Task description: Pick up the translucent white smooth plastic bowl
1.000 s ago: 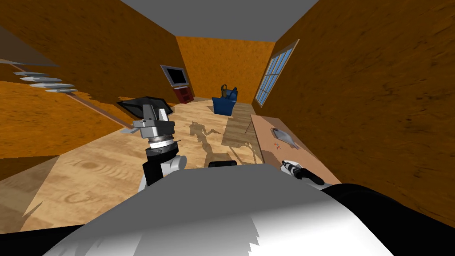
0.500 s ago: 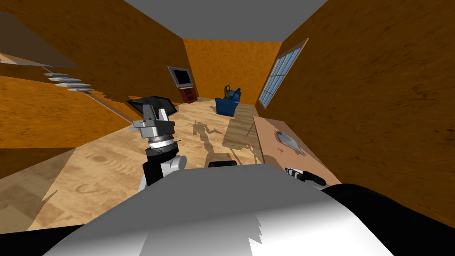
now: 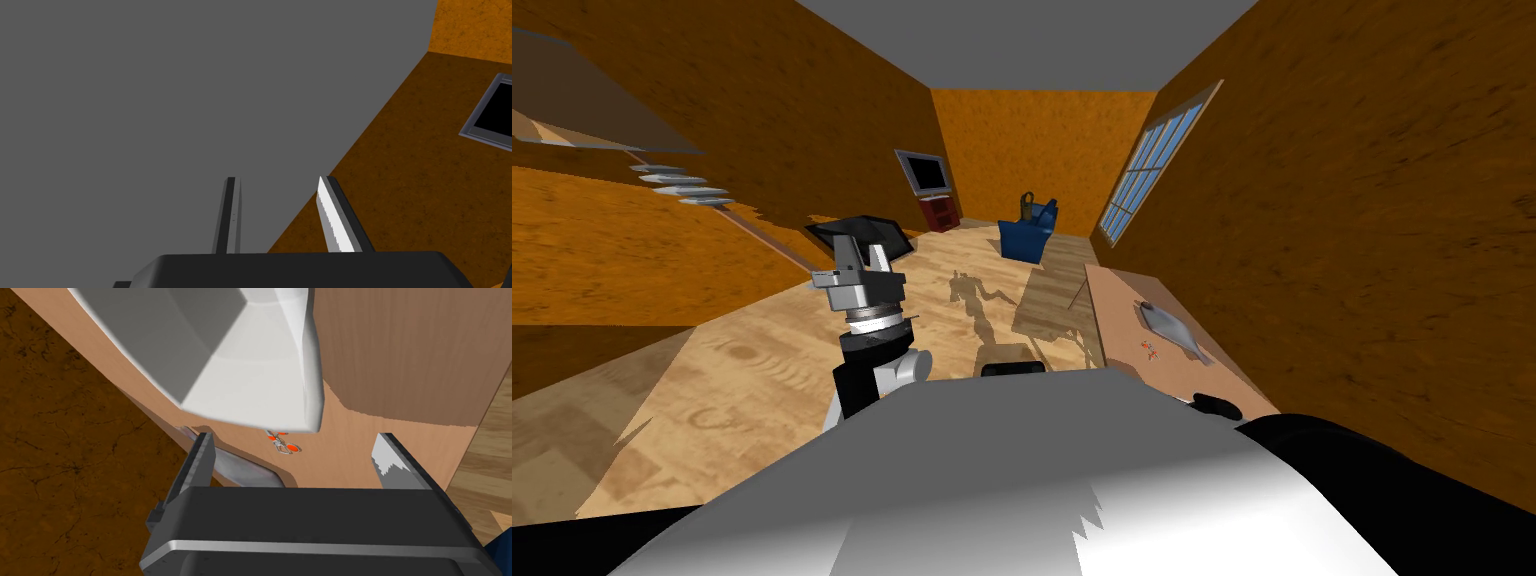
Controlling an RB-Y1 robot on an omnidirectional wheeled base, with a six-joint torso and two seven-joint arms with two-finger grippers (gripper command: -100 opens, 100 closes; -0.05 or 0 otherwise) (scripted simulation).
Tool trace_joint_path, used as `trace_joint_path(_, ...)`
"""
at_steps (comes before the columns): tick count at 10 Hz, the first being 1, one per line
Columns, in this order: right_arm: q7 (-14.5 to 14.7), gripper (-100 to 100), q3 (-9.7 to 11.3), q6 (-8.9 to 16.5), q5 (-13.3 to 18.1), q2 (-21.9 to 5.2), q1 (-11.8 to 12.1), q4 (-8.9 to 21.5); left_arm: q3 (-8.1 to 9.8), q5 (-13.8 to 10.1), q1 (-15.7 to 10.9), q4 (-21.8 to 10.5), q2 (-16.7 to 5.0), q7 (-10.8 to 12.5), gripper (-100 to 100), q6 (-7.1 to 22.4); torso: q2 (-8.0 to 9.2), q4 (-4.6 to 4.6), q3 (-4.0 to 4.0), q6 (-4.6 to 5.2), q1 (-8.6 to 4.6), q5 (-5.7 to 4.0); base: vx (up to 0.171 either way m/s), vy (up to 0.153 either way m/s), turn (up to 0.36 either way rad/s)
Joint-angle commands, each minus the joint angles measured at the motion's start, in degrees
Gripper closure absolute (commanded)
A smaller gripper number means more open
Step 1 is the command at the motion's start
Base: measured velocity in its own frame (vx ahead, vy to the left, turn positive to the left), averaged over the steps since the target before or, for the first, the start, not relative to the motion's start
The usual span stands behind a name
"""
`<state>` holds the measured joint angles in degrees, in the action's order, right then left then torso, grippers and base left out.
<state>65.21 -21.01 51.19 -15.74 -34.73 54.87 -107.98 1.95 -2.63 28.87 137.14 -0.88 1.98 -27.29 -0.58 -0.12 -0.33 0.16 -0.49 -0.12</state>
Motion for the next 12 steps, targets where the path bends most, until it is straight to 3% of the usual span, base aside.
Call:
trace_joint_path(1,1.3,-100,1.1,2.4,-0.7,-0.2,0.3,0.9,0.00,0.0,0.0,0.0,0.0,0.0,0,0.0,0.00,0.00,0.00,0.00,0.00,0.00,0.081,-0.081,0.055)
trace_joint_path(3,2.9,-100,3.1,4.8,-2.4,0.0,0.6,2.5,0.00,0.0,0.0,0.0,0.0,0.0,0,0.0,0.00,0.00,0.00,0.00,-0.10,-0.03,0.094,-0.081,0.047)
trace_joint_path(5,2.5,-100,3.6,5.1,-1.8,0.4,0.1,2.4,0.00,0.0,0.0,0.0,0.0,0.0,0,0.0,-0.05,-0.02,-0.04,0.01,0.00,-0.01,0.050,-0.035,0.010)
trace_joint_path(6,2.6,0,3.6,5.3,-1.9,0.4,0.1,2.3,0.00,0.0,0.0,0.0,0.0,0.0,0,0.0,0.12,0.02,0.06,0.01,0.13,0.03,0.006,-0.005,0.001)
trace_joint_path(7,-0.3,-100,6.5,2.4,1.0,-2.3,-2.7,5.2,0.00,0.0,0.0,0.0,0.0,0.0,0,0.0,0.21,0.04,0.12,0.02,0.19,0.04,0.116,0.046,-0.279)
trace_joint_path(9,-3.2,-100,7.6,-0.3,2.8,-2.3,-2.7,7.9,-0.01,0.0,0.0,0.0,0.0,0.0,0,0.0,-0.25,-0.05,-0.15,0.01,0.43,0.09,0.121,0.038,-0.073)
trace_joint_path(11,-3.2,-100,7.6,-2.6,2.8,-2.3,-2.7,10.2,0.00,0.0,0.0,0.0,0.0,0.0,0,0.0,0.13,0.02,0.06,0.02,0.20,0.05,-0.002,-0.013,0.009)
trace_joint_path(12,-6.1,-100,10.5,-4.8,5.7,-5.0,-5.5,12.5,0.00,0.0,0.0,0.0,0.0,0.0,0,0.0,0.28,0.05,0.15,0.02,0.16,0.04,0.095,0.032,-0.249)
